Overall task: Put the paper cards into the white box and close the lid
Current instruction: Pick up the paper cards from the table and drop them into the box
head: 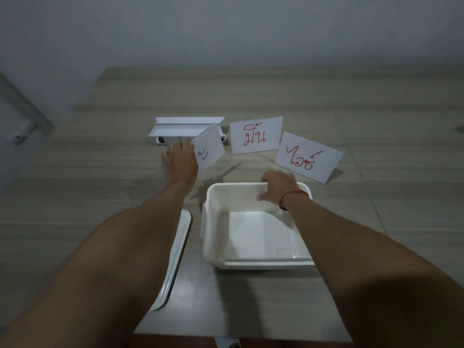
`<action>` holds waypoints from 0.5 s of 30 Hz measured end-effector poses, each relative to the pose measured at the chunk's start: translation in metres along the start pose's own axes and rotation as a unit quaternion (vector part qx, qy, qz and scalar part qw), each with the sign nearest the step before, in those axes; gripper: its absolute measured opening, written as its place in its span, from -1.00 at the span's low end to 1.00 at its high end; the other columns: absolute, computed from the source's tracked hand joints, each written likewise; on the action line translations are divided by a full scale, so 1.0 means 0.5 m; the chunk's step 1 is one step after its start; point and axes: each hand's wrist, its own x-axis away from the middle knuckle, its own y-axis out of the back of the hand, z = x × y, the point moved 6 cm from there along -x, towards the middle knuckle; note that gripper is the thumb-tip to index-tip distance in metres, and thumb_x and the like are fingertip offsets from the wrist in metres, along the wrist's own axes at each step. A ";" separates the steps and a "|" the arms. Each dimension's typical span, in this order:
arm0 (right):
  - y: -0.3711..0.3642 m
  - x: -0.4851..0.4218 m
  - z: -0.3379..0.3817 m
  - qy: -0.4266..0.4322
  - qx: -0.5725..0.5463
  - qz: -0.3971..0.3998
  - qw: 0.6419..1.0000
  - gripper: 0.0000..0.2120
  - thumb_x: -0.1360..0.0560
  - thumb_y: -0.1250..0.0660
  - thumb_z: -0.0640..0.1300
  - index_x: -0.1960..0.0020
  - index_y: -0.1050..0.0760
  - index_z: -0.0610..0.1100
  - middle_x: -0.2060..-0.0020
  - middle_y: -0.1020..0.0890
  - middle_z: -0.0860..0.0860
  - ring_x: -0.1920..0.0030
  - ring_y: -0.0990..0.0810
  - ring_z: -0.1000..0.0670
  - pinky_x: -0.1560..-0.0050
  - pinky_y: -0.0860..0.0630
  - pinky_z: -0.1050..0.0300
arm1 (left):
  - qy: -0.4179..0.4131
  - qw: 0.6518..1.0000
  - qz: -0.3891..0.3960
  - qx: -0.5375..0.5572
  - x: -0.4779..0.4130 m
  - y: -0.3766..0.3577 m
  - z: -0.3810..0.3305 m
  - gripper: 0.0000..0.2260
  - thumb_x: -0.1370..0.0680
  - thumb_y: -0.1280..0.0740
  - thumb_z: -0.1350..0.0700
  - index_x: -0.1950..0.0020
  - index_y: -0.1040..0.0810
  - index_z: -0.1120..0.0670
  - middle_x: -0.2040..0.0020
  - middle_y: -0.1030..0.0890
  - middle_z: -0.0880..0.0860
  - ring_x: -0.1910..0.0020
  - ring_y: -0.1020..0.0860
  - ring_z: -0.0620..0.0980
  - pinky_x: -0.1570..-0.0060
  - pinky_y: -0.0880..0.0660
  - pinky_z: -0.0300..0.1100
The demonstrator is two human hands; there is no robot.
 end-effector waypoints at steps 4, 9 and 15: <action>0.007 0.044 -0.060 -0.027 -0.009 -0.064 0.998 -0.73 -0.54 -0.28 -0.02 -0.16 -0.52 -0.14 -0.15 -0.62 -0.11 -0.21 -0.55 -0.16 -0.22 -0.41 -0.02 | -0.062 0.990 -0.118 0.044 0.021 0.105 -0.071 -0.74 -0.63 -0.08 0.08 -0.04 -0.51 0.16 0.06 -0.61 0.18 0.03 -0.54 0.20 -0.02 -0.36 0.05; 0.001 0.079 -0.108 -0.040 -0.117 -0.091 0.988 -0.77 -0.59 -0.17 -0.16 -0.14 -0.52 -0.23 -0.10 -0.60 -0.22 -0.15 -0.55 -0.22 -0.12 -0.52 -0.05 | -0.139 0.973 -0.167 0.081 0.075 0.193 -0.158 -0.72 -0.59 -0.13 0.00 0.08 -0.54 0.14 0.20 -0.62 0.14 0.18 -0.55 0.15 0.09 -0.41 -0.01; 0.020 0.105 -0.137 -0.063 -0.191 -0.110 0.974 -0.74 -0.53 -0.13 -0.38 -0.10 -0.55 -0.36 -0.06 -0.61 -0.32 -0.07 -0.59 -0.27 -0.08 -0.52 0.00 | -0.200 0.962 -0.161 0.089 0.178 0.180 -0.195 -0.75 -0.55 -0.17 -0.01 0.14 -0.53 0.12 0.29 -0.60 0.08 0.27 -0.53 0.10 0.18 -0.38 -0.06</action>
